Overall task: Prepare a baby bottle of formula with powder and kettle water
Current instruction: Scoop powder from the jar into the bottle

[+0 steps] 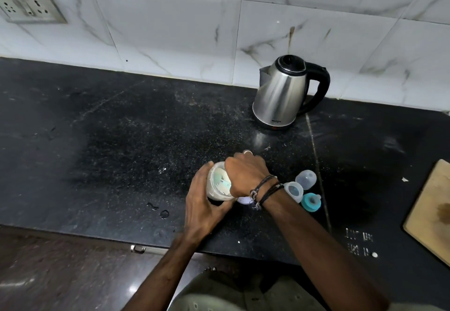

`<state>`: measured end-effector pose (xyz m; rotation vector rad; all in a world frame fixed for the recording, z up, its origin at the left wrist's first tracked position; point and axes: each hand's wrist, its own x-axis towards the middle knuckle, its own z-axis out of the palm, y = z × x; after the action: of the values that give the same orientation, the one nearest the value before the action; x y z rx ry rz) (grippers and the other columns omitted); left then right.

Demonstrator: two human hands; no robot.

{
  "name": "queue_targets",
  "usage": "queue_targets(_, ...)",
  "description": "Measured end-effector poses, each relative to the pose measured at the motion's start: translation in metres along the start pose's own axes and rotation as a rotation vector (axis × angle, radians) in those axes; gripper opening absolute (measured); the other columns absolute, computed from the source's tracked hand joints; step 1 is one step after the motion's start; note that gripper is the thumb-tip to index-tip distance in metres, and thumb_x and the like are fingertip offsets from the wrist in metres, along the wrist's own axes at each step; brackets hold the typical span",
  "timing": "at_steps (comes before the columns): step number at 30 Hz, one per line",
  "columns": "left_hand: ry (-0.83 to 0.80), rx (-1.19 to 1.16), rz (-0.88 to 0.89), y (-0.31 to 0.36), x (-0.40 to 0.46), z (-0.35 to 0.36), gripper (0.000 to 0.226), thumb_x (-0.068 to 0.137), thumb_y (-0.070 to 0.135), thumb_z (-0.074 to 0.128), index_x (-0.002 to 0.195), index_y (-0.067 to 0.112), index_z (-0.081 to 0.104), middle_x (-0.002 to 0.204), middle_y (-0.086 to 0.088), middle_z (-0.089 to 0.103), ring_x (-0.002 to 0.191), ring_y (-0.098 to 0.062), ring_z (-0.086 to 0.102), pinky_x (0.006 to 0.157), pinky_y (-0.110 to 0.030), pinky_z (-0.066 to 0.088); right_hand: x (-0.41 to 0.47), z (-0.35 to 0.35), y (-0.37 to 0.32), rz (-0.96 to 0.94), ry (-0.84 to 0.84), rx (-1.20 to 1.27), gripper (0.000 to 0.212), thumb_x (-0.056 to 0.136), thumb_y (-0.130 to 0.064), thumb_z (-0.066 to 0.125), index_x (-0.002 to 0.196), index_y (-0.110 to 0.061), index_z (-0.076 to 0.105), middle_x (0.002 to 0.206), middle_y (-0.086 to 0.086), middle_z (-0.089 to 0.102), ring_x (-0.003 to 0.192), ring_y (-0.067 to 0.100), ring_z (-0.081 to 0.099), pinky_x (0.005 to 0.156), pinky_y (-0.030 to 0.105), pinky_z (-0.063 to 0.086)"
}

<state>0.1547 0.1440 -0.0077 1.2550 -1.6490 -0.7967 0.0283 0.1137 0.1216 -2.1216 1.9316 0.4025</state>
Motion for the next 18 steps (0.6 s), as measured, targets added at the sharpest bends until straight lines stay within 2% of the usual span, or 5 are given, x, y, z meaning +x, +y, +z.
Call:
queue_targets(4, 0.043, 0.055, 0.054, 0.005, 0.003, 0.002, 0.093, 0.07, 0.038, 0.091, 0.146, 0.006, 0.048, 0.147, -0.01, 0.058, 0.135, -0.027, 0.057, 0.107, -0.049, 0.051, -0.003, 0.001, 0.001, 0.063, 0.058, 0.024, 0.05, 0.082, -0.043, 0.076, 0.121, -0.015, 0.06, 0.127, 0.009, 0.059, 0.123, 0.032, 0.05, 0.096, 0.046, 0.044)
queue_targets(7, 0.059, 0.083, 0.082, 0.009, 0.004, 0.003, 0.092, 0.071, 0.046, 0.087, 0.145, 0.004, 0.05, 0.147, -0.009, 0.057, 0.135, -0.024, 0.055, 0.11, -0.04, 0.048, -0.006, 0.001, 0.003, 0.069, 0.099, 0.097, 0.034, 0.088, -0.026, 0.072, 0.117, -0.012, 0.061, 0.123, 0.011, 0.063, 0.118, 0.032, 0.052, 0.09, 0.043, 0.047)
queue_targets(10, 0.059, 0.05, 0.084, 0.012, 0.001, 0.005, 0.092, 0.071, 0.046, 0.086, 0.145, 0.006, 0.05, 0.146, -0.008, 0.058, 0.135, -0.024, 0.056, 0.109, -0.042, 0.05, -0.012, -0.001, 0.004, 0.052, 0.114, 0.104, 0.026, 0.089, -0.014, 0.065, 0.114, -0.009, 0.061, 0.121, 0.013, 0.064, 0.117, 0.033, 0.053, 0.085, 0.042, 0.048)
queue_targets(15, 0.075, -0.03, 0.069, 0.015, 0.003, 0.007, 0.09, 0.069, 0.036, 0.091, 0.144, 0.005, 0.05, 0.144, -0.007, 0.059, 0.132, -0.023, 0.059, 0.105, -0.047, 0.052, -0.022, -0.011, 0.005, -0.004, 0.119, 0.098, 0.036, 0.083, -0.023, 0.075, 0.113, -0.009, 0.062, 0.119, 0.009, 0.061, 0.117, 0.031, 0.052, 0.086, 0.04, 0.048)
queue_targets(18, 0.077, -0.084, 0.048, 0.014, 0.005, 0.006, 0.09, 0.068, 0.029, 0.093, 0.143, 0.004, 0.05, 0.142, -0.009, 0.06, 0.131, -0.026, 0.06, 0.103, -0.052, 0.052, -0.03, -0.016, 0.004, -0.026, 0.193, 0.144, 0.029, 0.084, -0.022, 0.074, 0.108, -0.009, 0.064, 0.116, 0.007, 0.061, 0.117, 0.029, 0.053, 0.087, 0.038, 0.048)
